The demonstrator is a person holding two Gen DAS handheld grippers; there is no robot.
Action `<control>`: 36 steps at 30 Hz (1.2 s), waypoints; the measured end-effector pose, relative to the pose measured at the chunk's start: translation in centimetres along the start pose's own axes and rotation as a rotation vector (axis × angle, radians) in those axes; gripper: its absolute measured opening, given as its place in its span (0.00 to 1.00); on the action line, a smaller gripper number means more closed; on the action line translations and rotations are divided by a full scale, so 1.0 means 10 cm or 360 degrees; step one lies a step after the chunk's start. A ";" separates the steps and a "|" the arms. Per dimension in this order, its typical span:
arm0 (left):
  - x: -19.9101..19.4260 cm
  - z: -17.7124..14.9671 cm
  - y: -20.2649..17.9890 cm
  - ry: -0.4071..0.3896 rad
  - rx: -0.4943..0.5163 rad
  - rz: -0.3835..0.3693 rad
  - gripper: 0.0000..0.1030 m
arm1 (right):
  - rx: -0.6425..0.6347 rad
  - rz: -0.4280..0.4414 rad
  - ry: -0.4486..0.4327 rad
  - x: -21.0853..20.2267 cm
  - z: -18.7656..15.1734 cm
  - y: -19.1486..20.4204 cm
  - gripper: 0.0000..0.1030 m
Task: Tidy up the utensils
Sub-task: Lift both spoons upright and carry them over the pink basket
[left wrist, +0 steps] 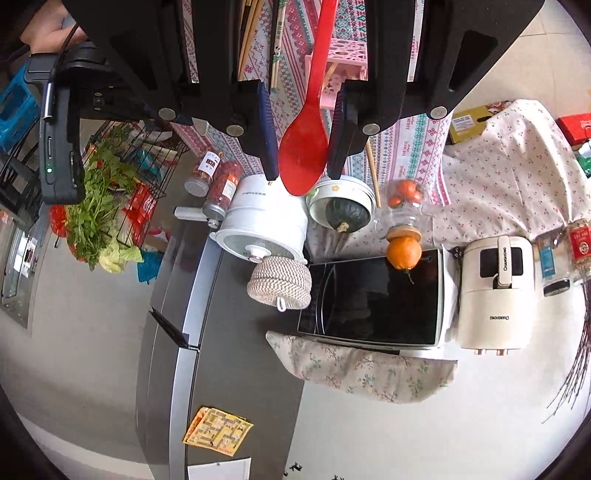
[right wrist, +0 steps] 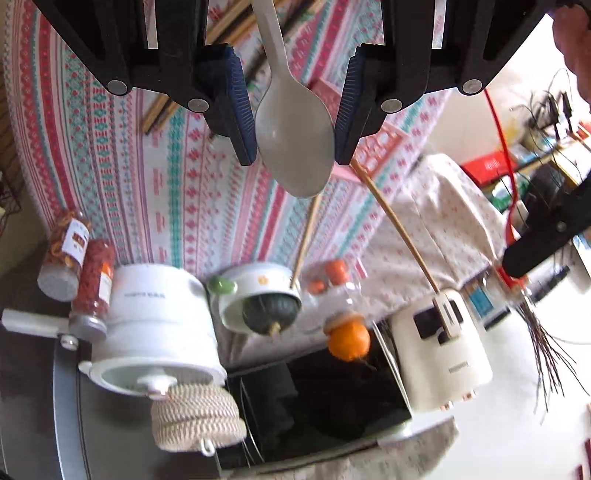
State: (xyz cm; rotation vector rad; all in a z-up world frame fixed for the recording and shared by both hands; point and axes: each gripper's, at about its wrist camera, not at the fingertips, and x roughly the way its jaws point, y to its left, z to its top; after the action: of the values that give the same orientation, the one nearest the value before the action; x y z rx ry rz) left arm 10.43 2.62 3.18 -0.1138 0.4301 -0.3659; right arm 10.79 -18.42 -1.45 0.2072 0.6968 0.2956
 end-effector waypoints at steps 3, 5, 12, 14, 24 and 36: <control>0.03 0.03 0.03 -0.0091 0.0003 0.0020 0.27 | 0.0016 0.0081 -0.0179 -0.10 0.11 0.09 0.37; 0.07 0.01 0.03 -0.0149 0.0012 0.0019 0.27 | 0.0029 0.0121 -0.0256 -0.14 0.18 0.13 0.37; 0.24 -0.04 0.06 -0.0249 0.0031 -0.0032 0.27 | 0.0098 0.0209 -0.0351 -0.11 0.25 0.18 0.37; 0.29 -0.04 0.09 -0.0249 0.0018 -0.0063 0.27 | 0.0116 0.0213 -0.0346 -0.08 0.24 0.17 0.37; 0.62 -0.07 0.39 -0.0133 -0.0125 -0.0173 0.27 | 0.0140 0.0236 -0.0357 -0.02 0.20 0.13 0.38; 0.82 0.03 0.30 -0.0286 -0.0065 -0.0077 0.27 | 0.0156 0.0205 -0.0403 -0.03 0.19 0.10 0.37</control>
State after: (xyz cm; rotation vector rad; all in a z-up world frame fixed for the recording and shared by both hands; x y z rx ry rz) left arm 18.50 2.41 -0.29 -0.1956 0.2576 -0.3909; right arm 11.66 -17.77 0.47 0.3768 0.4480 0.3515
